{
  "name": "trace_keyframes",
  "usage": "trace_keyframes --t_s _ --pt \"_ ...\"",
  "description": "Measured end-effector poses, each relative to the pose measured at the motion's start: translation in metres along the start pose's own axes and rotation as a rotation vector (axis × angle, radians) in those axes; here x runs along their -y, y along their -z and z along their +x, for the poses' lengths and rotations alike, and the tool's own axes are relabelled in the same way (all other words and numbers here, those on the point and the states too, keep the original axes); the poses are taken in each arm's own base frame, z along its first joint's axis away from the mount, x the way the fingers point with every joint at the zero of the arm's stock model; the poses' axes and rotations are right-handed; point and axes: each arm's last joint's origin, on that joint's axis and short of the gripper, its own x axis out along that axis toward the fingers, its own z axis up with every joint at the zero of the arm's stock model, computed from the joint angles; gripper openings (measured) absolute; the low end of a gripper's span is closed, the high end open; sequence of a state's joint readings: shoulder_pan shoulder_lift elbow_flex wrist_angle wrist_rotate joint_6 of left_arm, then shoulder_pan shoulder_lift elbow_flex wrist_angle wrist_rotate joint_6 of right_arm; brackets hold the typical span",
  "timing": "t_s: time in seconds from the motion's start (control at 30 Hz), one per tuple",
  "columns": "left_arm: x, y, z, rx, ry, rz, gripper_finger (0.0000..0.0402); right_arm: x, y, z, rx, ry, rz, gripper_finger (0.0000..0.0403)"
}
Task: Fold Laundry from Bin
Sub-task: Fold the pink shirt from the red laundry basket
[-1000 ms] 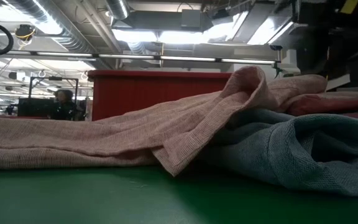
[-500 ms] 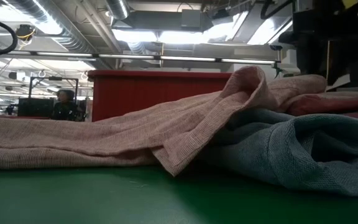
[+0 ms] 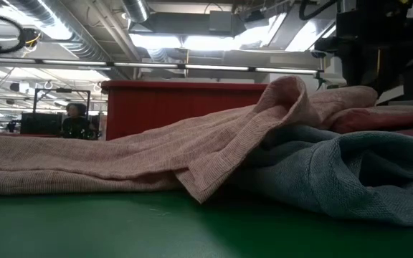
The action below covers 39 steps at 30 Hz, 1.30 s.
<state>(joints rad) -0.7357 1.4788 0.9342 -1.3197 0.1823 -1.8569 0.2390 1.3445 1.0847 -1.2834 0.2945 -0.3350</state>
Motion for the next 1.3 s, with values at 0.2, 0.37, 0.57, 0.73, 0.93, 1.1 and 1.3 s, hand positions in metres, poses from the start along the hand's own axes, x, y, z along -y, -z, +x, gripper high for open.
trace_keyframes --t_s 0.2,0.37,0.57,0.73,0.93,1.1,1.3 --pt "0.000 0.002 -0.034 0.127 0.065 0.005 0.0101 -0.001 -0.001 0.000 0.008 -0.029 -0.009 0.0130" --pt "0.003 0.003 -0.060 0.267 0.185 0.006 0.0101 -0.002 -0.006 0.006 -0.002 -0.083 -0.012 0.0070" --pt "0.013 -0.001 -0.072 0.527 0.378 -0.024 0.0101 -0.003 -0.010 0.011 -0.031 -0.076 -0.002 0.0006" --pt "0.021 -0.008 -0.077 0.629 0.471 -0.047 0.0101 -0.002 -0.009 0.004 -0.021 -0.128 0.101 0.0016" --pt "0.044 -0.023 -0.079 0.762 0.625 -0.029 0.0101 -0.003 -0.012 -0.005 0.016 -0.266 0.243 0.0006" --pt "0.066 -0.040 -0.071 0.884 0.728 0.034 0.0101 -0.010 -0.011 0.008 -0.006 -0.338 0.325 0.0015" --pt "0.083 -0.058 -0.043 0.894 0.853 0.074 0.0101 -0.019 -0.002 0.027 -0.094 -0.342 0.346 0.0008"
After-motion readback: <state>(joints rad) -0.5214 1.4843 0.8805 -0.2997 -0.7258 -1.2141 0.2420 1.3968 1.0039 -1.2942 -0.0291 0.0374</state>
